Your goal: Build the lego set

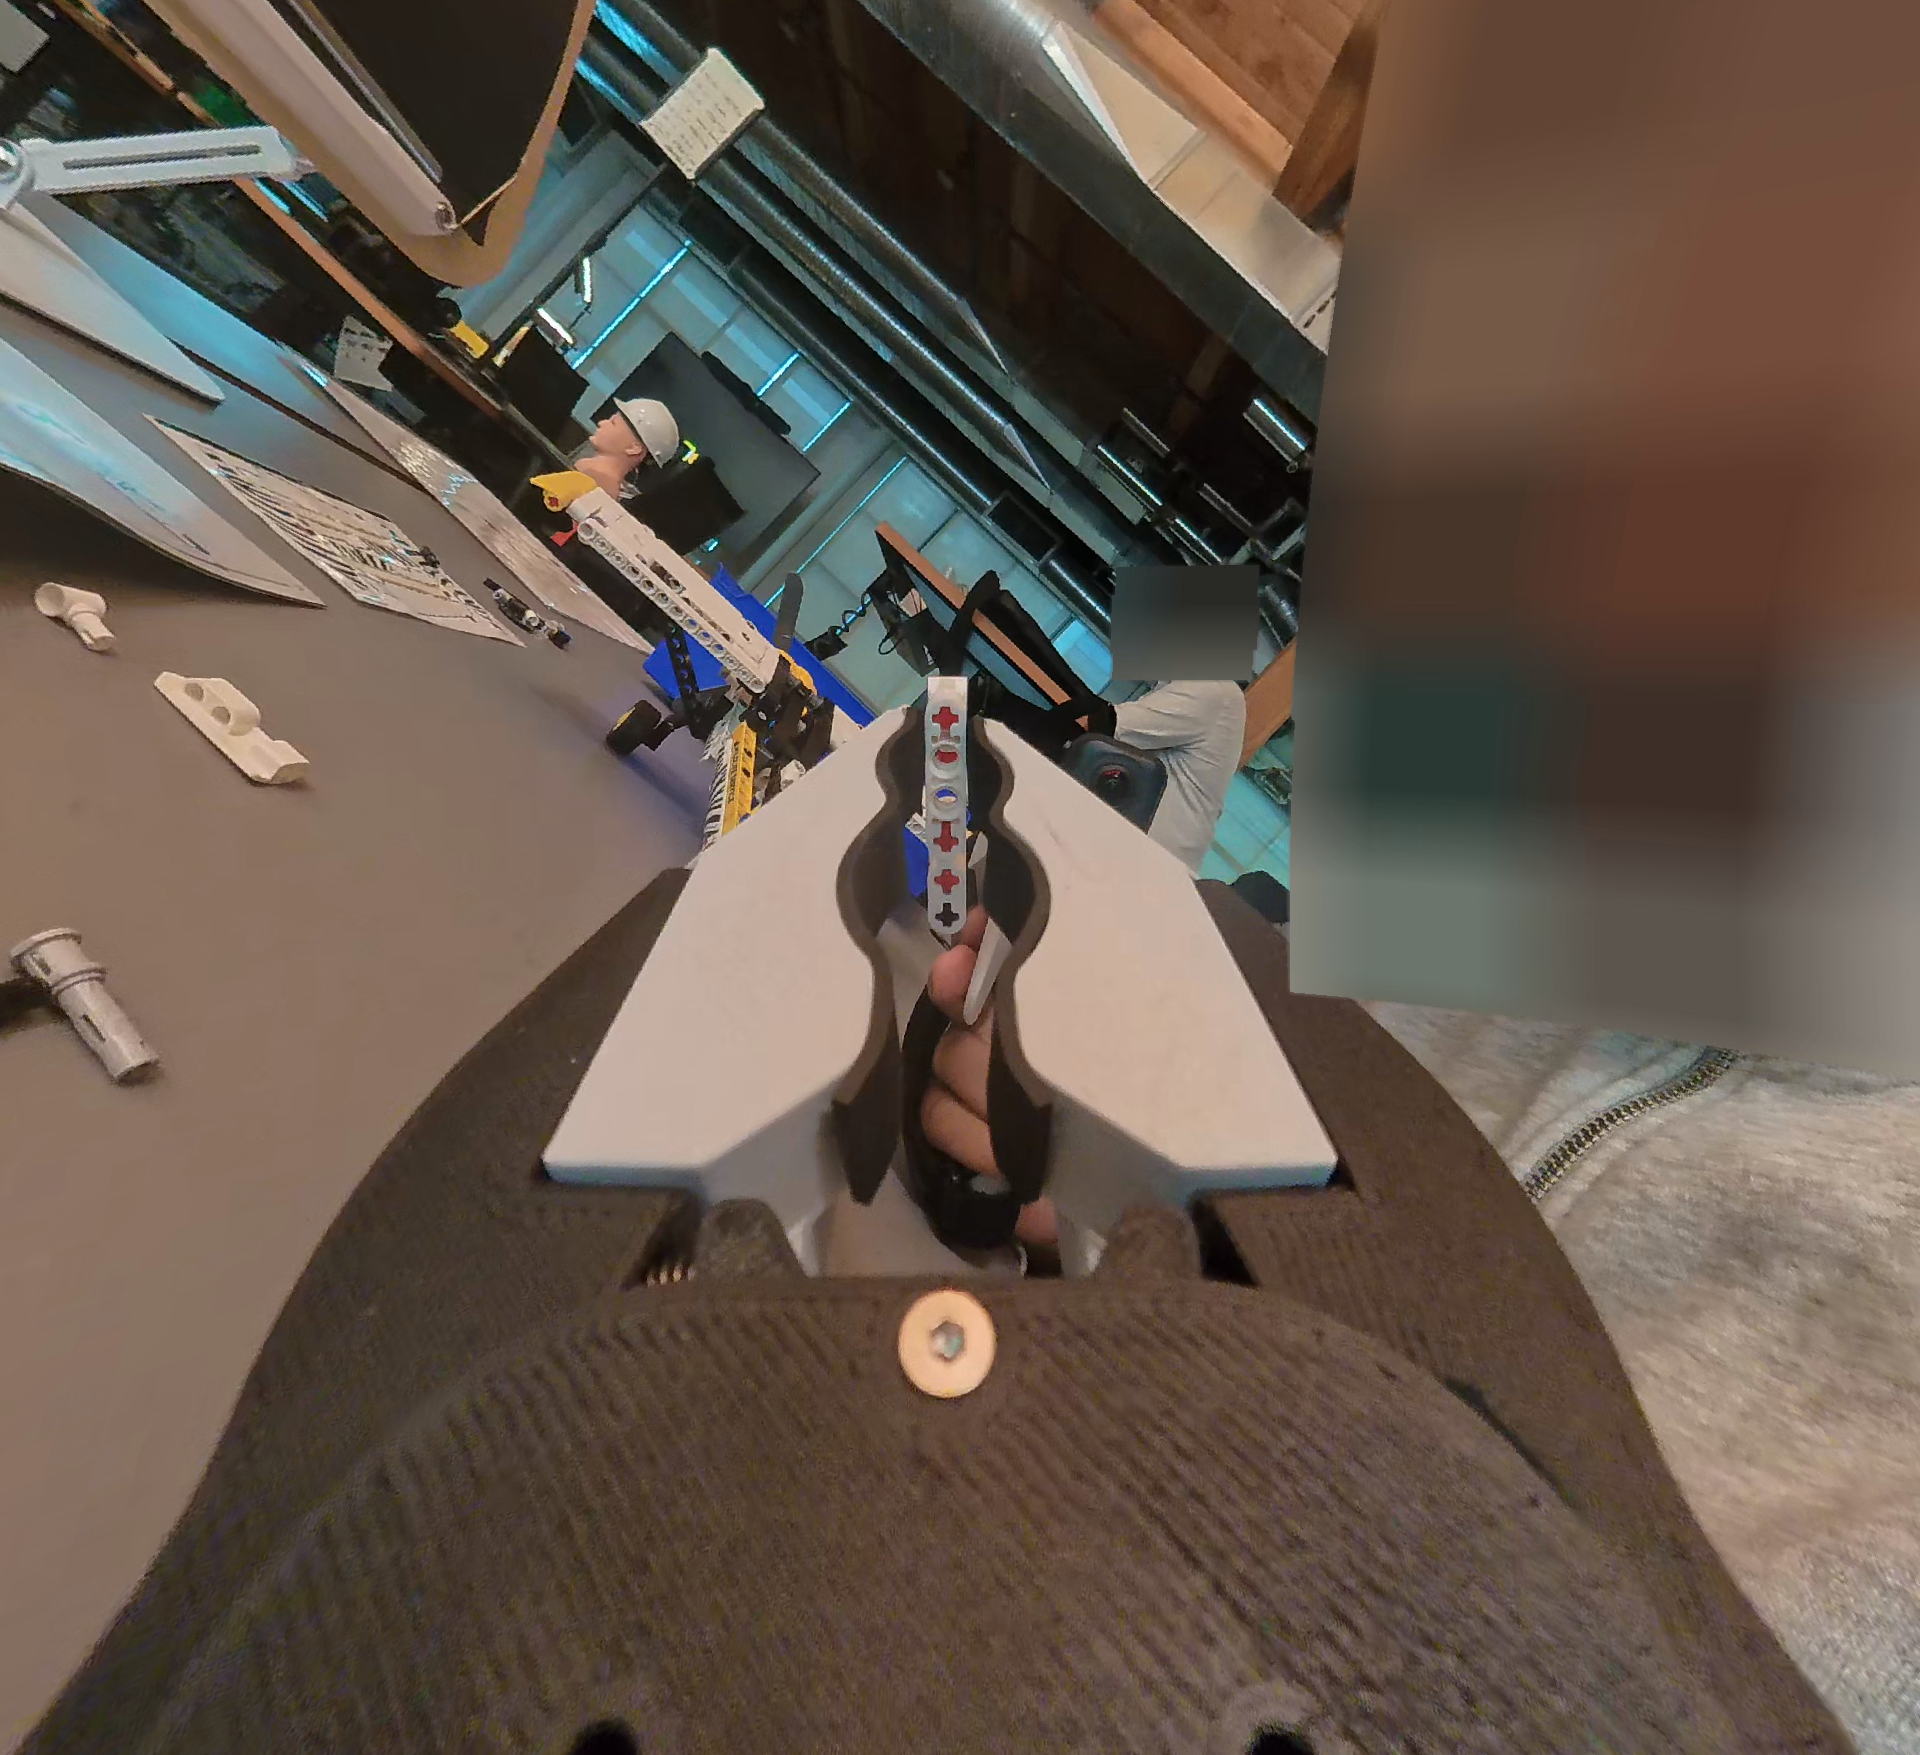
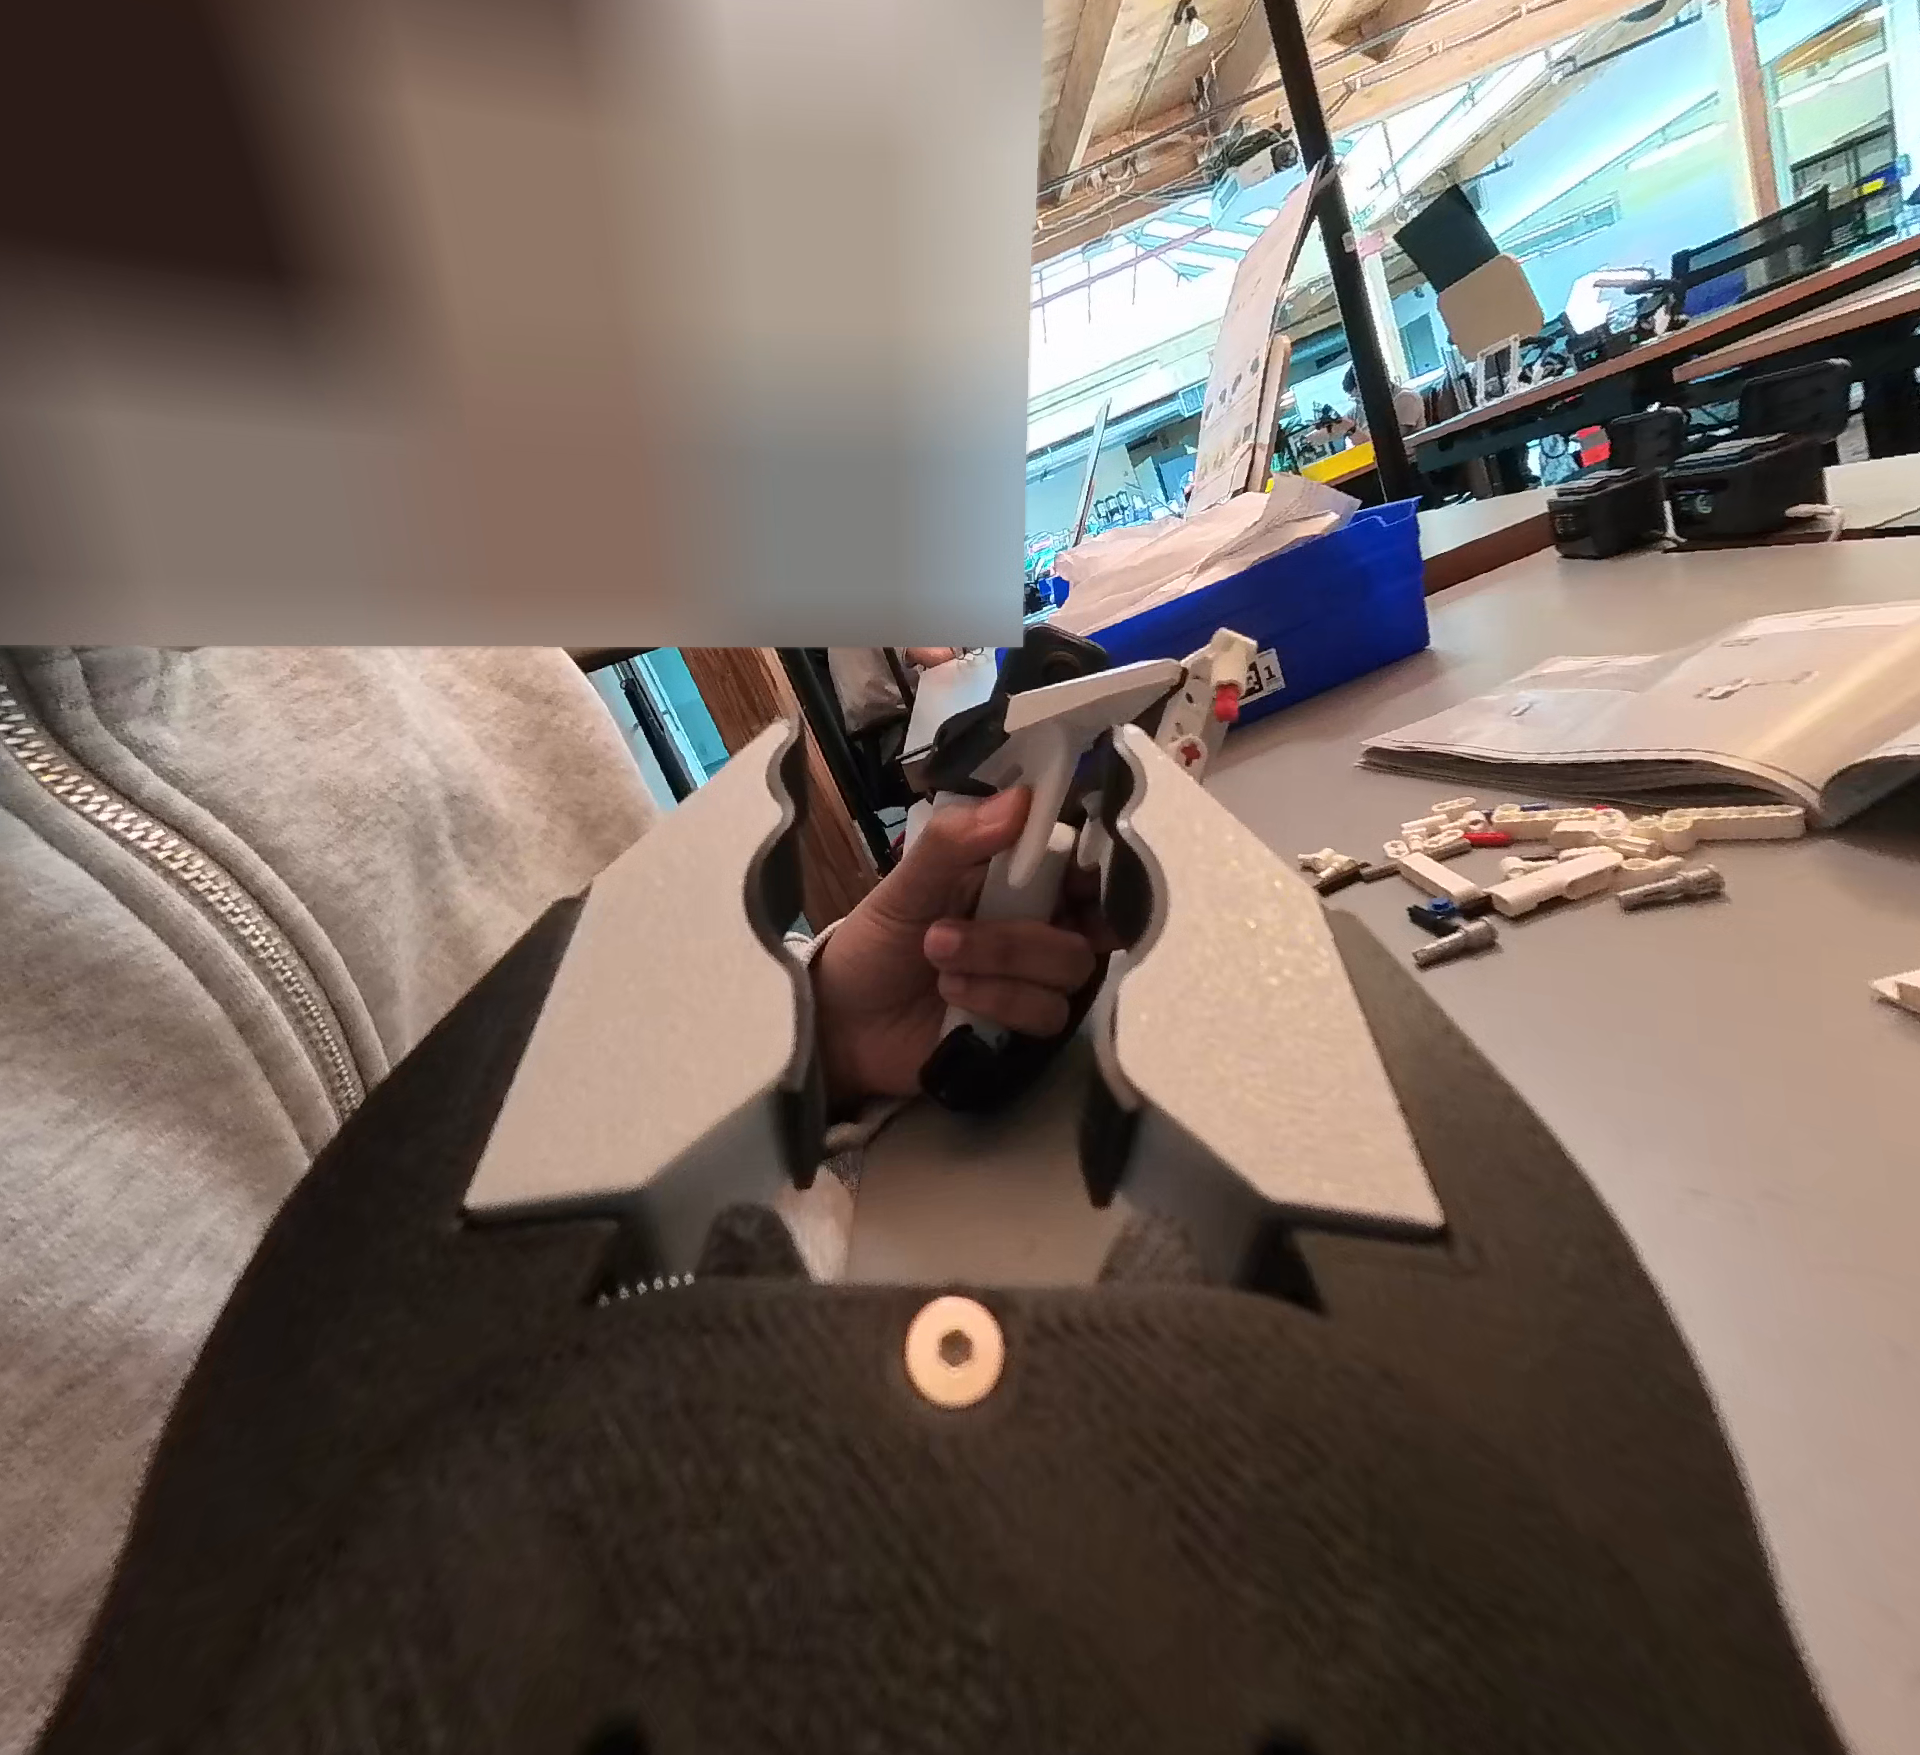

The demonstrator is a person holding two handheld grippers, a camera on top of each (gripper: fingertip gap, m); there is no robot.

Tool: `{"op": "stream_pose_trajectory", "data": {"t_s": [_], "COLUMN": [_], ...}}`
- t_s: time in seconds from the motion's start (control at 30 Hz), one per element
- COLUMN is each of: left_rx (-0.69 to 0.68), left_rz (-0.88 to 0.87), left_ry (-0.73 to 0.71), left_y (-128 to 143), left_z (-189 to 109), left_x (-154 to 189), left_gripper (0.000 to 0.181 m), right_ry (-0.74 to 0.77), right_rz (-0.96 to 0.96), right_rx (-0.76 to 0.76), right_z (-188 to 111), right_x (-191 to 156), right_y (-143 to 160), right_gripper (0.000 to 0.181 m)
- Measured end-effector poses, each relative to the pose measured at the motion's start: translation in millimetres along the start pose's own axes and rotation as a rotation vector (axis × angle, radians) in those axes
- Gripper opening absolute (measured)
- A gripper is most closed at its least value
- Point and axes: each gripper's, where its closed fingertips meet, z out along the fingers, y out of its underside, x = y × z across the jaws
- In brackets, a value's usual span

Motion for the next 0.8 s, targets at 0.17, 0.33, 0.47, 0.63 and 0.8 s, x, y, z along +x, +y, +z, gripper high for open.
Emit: {"op": "stream_pose_trajectory", "data": {"t_s": [0.17, 0.33, 0.47, 0.63, 0.8], "left_rx": [-0.009, -0.085, -0.148, -0.16, -0.123], "left_rz": [-0.003, 0.04, 0.049, 0.043, 0.017], "left_ry": [0.009, 0.075, 0.086, 0.094, 0.04], "left_y": [1, 15, 26, 28, 22], "left_z": [1, 6, 10, 11, 8], "left_x": [1, 15, 19, 19, 10], "left_gripper": [0.005, 0.005, 0.005, 0.005, 0.005], "right_ry": [0.016, 0.115, 0.128, 0.128, 0.173], "right_rz": [0.009, -0.008, 0.05, 0.057, 0.059], "right_rx": [0.028, 0.059, 0.039, 0.04, 0.083], "right_z": [-4, -11, -11, -13, -22], "right_x": [3, 18, 23, 22, 28], "right_y": [-5, -11, -7, -7, -14], "right_gripper": [0.056, 0.056, 0.05, 0.043, 0.042]}}
